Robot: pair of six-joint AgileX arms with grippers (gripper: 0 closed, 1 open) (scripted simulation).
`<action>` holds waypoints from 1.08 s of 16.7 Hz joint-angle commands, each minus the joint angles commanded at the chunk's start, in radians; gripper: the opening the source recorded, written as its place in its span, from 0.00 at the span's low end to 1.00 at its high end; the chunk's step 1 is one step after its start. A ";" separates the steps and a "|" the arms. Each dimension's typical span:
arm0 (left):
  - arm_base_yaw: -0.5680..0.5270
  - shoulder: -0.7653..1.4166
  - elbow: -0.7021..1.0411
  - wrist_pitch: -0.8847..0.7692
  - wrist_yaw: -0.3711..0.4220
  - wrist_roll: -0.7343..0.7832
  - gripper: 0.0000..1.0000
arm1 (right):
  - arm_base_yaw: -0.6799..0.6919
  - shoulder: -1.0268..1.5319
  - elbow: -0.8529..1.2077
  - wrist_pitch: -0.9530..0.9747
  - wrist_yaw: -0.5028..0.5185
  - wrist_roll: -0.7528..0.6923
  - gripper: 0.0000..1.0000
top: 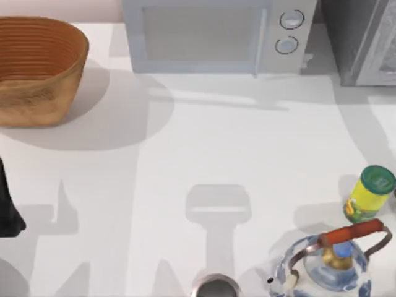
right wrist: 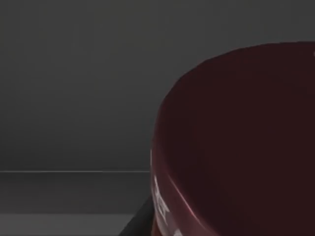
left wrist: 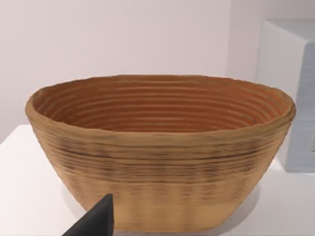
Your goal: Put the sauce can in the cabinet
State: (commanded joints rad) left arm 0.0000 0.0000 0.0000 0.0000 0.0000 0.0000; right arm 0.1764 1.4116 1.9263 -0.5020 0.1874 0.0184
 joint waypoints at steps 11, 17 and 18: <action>0.000 0.000 0.000 0.000 0.000 0.000 1.00 | -0.059 0.403 0.315 0.043 -0.050 -0.001 0.00; 0.000 0.000 0.000 0.000 0.000 0.000 1.00 | -0.073 0.455 0.371 0.065 -0.066 0.000 0.00; 0.000 0.000 0.000 0.000 0.000 0.000 1.00 | -0.073 0.455 0.371 0.065 -0.066 0.000 0.00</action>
State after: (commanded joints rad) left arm 0.0000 0.0000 0.0000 0.0000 0.0000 0.0000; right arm 0.1031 1.8668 2.2977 -0.4370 0.1215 0.0180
